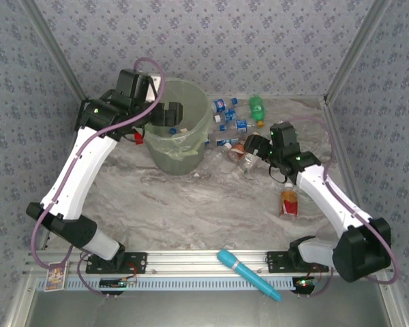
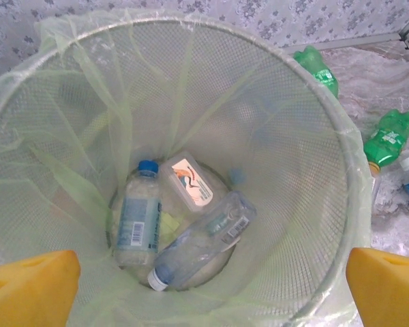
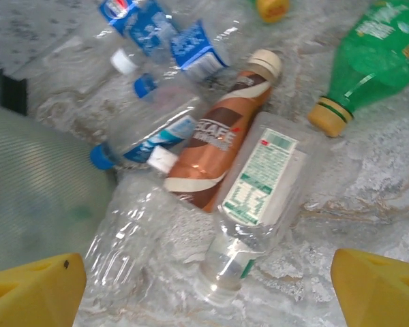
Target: Put the plastic bottles in the bin
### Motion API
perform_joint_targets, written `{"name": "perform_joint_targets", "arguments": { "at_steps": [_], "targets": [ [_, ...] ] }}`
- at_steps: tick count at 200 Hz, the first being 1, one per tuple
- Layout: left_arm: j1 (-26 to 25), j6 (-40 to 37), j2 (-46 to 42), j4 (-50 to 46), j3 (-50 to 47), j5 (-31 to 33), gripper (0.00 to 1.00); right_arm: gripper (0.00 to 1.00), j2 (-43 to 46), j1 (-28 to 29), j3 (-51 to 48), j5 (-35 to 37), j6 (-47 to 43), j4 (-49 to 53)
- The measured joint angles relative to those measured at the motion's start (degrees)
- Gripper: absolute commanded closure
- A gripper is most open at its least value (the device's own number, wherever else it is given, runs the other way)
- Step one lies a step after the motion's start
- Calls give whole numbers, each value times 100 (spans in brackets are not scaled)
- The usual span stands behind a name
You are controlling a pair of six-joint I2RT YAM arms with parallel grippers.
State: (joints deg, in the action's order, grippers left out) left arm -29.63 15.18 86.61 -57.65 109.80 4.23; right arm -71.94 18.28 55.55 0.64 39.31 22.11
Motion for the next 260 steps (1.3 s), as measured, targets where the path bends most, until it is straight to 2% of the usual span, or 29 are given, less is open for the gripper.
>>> {"name": "perform_joint_targets", "arguments": {
  "at_steps": [70,97,130,161,260],
  "targets": [
    [0,192,-319,-26,-240,-35,0,9,-1875,-409,988,116,402,542],
    [0,317,-426,-92,-243,-28,0,16,-2540,-435,1410,20,481,601],
    [0,442,-678,-133,-372,52,0,18,-3189,-444,1762,-94,490,597],
    [0,492,-822,-142,-461,164,0,27,-3399,-450,1779,-136,501,623],
    [2,354,-831,-271,-739,177,0,33,-3348,-466,1655,26,625,708]
  ]
}}
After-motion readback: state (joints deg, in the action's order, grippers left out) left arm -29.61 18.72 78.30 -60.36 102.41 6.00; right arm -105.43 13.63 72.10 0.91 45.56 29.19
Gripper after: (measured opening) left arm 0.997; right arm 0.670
